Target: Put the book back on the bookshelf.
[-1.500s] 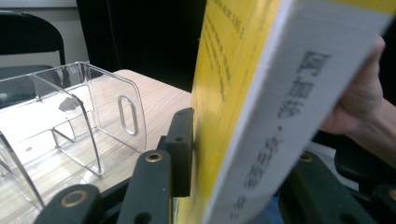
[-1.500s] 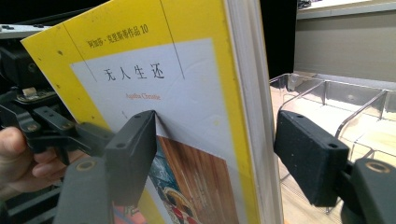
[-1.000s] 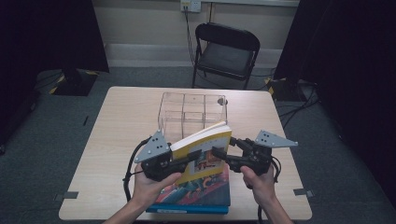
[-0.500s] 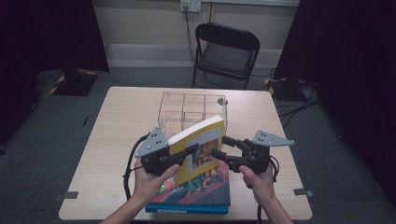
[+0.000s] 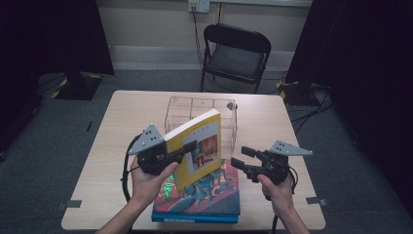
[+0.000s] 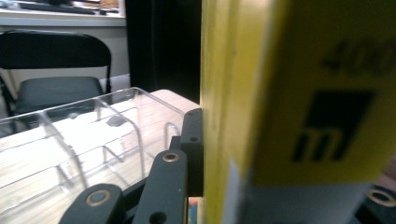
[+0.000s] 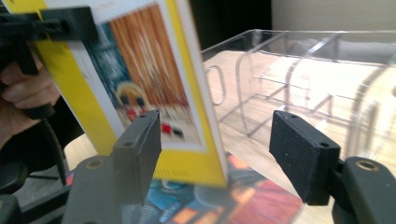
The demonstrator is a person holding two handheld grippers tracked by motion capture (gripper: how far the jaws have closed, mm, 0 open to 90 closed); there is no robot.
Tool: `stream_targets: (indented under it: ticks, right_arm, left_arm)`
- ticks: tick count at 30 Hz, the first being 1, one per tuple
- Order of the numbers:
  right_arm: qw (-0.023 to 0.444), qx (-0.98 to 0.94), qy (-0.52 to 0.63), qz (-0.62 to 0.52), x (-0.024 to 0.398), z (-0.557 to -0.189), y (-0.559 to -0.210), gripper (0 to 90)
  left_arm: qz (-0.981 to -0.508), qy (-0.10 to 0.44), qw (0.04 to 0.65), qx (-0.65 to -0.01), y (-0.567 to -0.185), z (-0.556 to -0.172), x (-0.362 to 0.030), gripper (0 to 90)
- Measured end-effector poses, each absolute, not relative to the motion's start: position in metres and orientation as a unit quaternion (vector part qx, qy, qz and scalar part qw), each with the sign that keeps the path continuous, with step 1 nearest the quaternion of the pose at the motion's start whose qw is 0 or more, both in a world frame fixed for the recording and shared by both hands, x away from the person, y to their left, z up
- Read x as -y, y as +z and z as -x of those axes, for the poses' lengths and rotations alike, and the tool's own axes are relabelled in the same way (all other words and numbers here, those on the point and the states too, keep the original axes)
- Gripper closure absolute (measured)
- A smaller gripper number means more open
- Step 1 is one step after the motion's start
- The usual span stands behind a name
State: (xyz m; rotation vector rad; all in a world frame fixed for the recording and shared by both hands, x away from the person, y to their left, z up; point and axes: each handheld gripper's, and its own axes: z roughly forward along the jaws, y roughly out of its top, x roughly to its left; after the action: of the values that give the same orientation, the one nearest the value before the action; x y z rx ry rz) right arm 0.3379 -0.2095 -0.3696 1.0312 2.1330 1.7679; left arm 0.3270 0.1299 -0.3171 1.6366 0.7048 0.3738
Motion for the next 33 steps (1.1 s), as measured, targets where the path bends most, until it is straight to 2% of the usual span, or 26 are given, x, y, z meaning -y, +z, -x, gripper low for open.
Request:
stream_targets:
  ticks: [9,15,19,28,33]
  right_arm:
    - [0.127,-0.724,0.557,-0.387,0.242,-0.338,-0.387,32.5]
    - [0.109,-0.718,0.541,-0.423,0.263,-0.341,-0.405,31.1]
    - [0.112,-0.713,0.539,-0.435,0.273,-0.341,-0.411,31.2]
    - [0.113,-0.717,0.532,-0.435,0.275,-0.341,-0.415,31.4]
    - [0.117,-0.722,0.527,-0.433,0.273,-0.342,-0.417,31.5]
  left_arm:
    - [-0.688,0.219,0.597,-0.349,-0.309,-0.340,-0.137,75.8]
    - [-0.677,0.224,0.596,-0.370,-0.303,-0.354,-0.132,75.8]
    - [-0.671,0.240,0.592,-0.377,-0.298,-0.364,-0.123,75.8]
    - [-0.665,0.269,0.573,-0.396,-0.301,-0.390,-0.105,75.8]
    - [-0.659,0.265,0.566,-0.418,-0.307,-0.404,-0.100,75.8]
